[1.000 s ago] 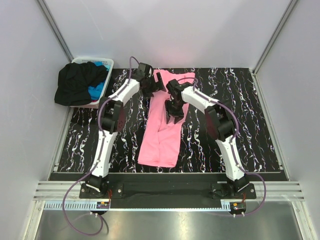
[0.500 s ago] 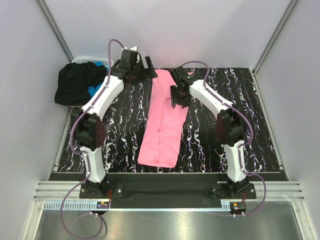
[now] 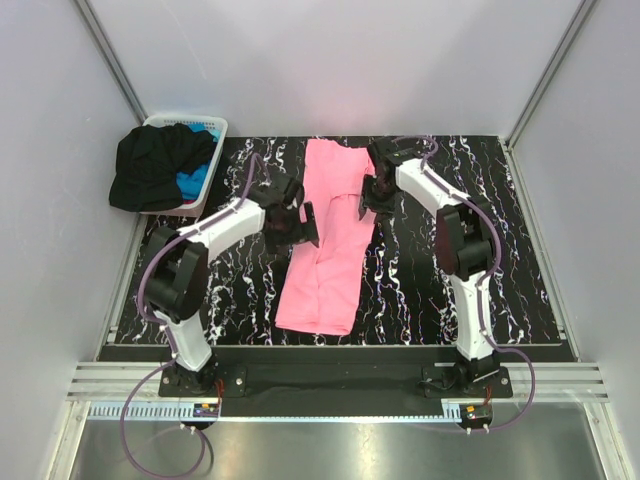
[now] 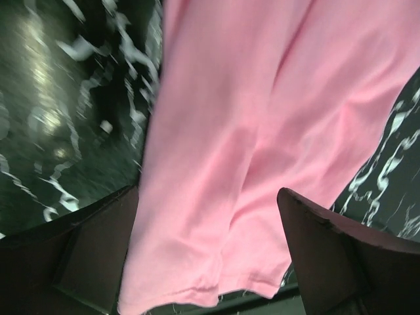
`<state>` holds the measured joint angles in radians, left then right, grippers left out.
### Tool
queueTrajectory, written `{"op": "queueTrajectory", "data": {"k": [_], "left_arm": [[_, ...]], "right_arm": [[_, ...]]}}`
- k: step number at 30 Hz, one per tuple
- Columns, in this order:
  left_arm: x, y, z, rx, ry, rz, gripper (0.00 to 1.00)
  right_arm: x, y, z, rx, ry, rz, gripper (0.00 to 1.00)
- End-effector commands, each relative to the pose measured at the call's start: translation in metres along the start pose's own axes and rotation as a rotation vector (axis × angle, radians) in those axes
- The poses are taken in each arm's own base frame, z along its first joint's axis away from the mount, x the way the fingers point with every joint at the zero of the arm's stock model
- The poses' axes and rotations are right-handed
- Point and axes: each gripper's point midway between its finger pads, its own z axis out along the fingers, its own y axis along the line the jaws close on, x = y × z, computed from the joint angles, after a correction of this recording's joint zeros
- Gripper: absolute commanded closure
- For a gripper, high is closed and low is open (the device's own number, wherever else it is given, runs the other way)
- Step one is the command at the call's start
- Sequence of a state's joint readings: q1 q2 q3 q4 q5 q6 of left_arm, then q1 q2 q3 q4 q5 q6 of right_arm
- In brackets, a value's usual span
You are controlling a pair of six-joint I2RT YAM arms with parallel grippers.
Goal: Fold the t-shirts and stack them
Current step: Fold the tshirt
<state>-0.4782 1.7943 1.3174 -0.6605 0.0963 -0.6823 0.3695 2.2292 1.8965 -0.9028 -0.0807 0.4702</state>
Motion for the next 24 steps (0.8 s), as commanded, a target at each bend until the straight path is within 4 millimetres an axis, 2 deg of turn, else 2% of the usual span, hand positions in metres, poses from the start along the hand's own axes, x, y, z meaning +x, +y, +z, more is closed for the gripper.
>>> {"op": "queueTrajectory", "data": {"k": [1,7,11,17,21,24], "left_arm": [[0.009,-0.015,-0.01,0.071,-0.003,-0.004,0.07],[0.026,-0.014,-0.013,0.097,0.033,0.013,0.07],[0.042,-0.022,-0.013,0.13,0.077,0.067,0.07],[0.062,-0.035,-0.016,0.152,0.108,0.145,0.08],[0.073,-0.028,-0.01,0.109,0.127,0.158,0.08],[0.085,-0.013,0.0,0.056,0.168,0.146,0.08]], "right_arm": [[0.0,0.032,-0.005,-0.099,-0.023,-0.031,0.49],[0.006,0.028,0.004,-0.09,0.002,-0.027,0.49],[0.01,0.029,0.023,-0.09,0.039,-0.033,0.5],[0.011,0.027,0.038,-0.084,0.06,-0.031,0.5],[0.018,0.02,0.05,-0.059,0.084,-0.027,0.5],[0.02,0.012,0.054,-0.024,0.081,-0.024,0.5]]}}
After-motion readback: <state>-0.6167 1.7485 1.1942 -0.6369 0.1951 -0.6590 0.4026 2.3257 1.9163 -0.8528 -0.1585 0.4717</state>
